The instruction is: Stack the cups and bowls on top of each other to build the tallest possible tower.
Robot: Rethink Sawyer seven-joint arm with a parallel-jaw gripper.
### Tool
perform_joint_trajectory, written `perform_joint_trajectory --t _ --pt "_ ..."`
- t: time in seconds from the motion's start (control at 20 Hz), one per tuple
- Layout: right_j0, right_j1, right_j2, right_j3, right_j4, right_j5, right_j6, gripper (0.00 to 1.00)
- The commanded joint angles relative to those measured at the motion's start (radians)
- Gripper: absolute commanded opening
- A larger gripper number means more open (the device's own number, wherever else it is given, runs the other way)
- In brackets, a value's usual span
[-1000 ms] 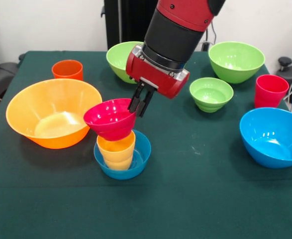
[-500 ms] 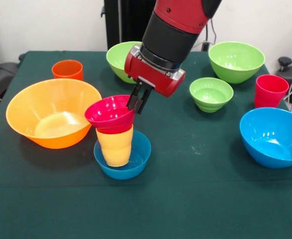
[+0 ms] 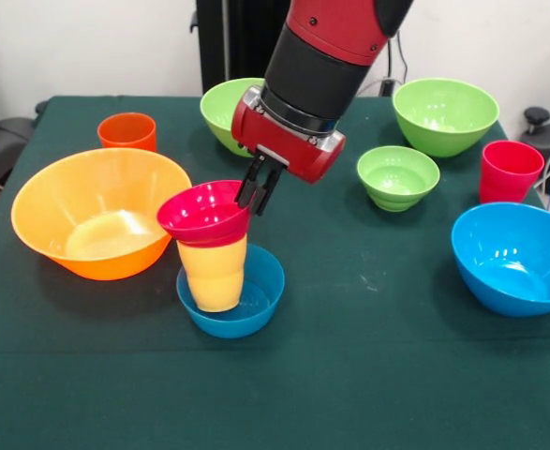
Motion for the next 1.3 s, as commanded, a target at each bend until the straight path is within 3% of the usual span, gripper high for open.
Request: perform_joint_trajectory --t 0.05,0.4,1.3 --pt "0.018 0.064 0.056 -0.019 -0.033 0.022 0.059 0.0" --pt "0.046 0.08 0.018 -0.055 -0.036 0.023 0.084 0.0" --pt "0.051 0.124 0.009 -0.151 -0.006 0.079 0.081 0.0"
